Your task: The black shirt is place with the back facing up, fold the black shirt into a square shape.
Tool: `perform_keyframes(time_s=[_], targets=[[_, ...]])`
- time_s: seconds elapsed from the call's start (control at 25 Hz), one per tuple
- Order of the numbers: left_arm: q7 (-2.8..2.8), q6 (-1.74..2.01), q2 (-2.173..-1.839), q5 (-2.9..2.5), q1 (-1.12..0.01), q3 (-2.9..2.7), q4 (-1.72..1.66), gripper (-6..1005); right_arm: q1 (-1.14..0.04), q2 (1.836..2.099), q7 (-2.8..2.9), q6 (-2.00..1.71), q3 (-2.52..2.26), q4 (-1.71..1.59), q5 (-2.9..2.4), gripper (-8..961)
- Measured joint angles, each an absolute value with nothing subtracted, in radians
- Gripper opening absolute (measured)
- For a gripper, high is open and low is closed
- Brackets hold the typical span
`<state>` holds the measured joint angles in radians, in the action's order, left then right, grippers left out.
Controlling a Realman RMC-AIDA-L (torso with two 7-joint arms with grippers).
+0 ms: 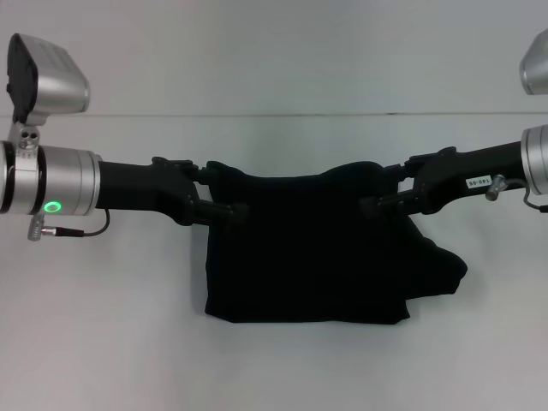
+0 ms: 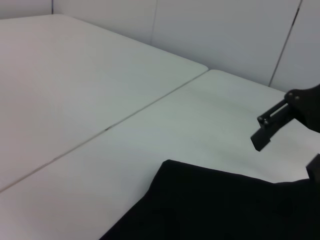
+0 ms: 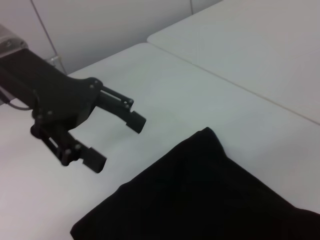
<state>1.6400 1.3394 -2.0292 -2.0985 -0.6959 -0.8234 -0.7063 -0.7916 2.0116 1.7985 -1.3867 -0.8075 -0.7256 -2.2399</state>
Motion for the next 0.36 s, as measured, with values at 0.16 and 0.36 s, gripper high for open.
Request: perform_keyframes(time_s=[0.16, 0.36], targets=[[1.642, 1.34, -2.029, -2.099, -0.691, -0.816, -0.707, 905, -0.793, 2.016, 1.797, -1.383, -0.811, -0.726, -2.242, 866], [1.643, 1.341, -2.029, -2.099, -0.69, -0.817, -0.707, 905, -0.793, 2.015, 1.796, -1.383, -0.811, -0.726, -2.24, 866]])
